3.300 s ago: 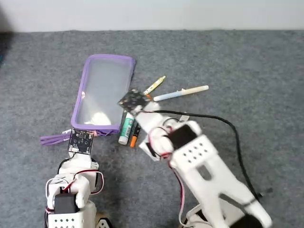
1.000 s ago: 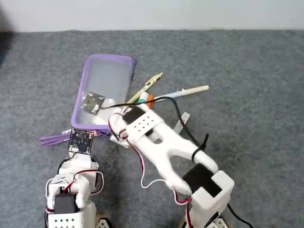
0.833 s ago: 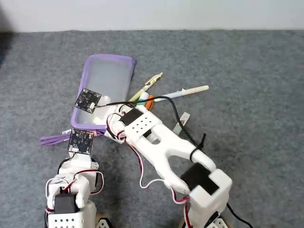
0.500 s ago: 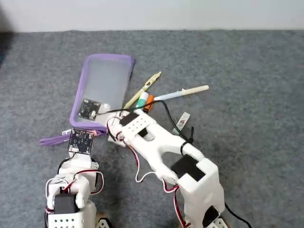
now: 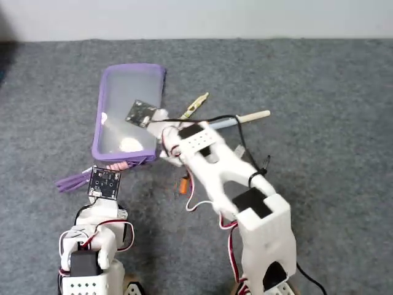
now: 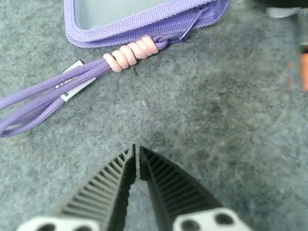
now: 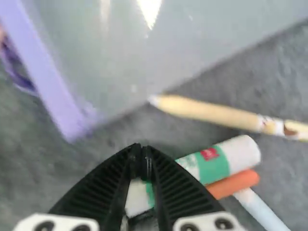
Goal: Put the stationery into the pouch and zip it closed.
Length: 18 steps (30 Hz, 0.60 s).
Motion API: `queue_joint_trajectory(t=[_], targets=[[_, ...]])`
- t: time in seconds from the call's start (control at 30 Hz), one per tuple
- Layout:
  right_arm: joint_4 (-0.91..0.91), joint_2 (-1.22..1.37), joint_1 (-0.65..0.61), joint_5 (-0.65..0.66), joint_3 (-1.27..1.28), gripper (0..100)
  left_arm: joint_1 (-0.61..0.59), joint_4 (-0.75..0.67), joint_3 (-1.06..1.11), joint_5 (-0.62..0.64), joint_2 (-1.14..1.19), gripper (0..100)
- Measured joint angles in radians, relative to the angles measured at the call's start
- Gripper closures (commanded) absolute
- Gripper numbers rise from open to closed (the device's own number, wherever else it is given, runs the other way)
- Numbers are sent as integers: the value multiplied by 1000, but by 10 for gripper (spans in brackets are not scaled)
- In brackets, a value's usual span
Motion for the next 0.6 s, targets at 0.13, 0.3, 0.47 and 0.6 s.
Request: queue_joint_trajectory(t=[0.13, 0.3, 0.47, 0.6], targets=[[9, 0, 98, 25, 0, 989, 0, 0, 0, 0, 0, 986], [84, -6, 133, 25, 0, 974, 0, 0, 0, 0, 0, 986], [163, -80, 38, -51, 0, 793, 0, 0, 0, 0, 0, 986], [204, -121, -64, -63, 0, 751, 0, 0, 0, 0, 0, 986]])
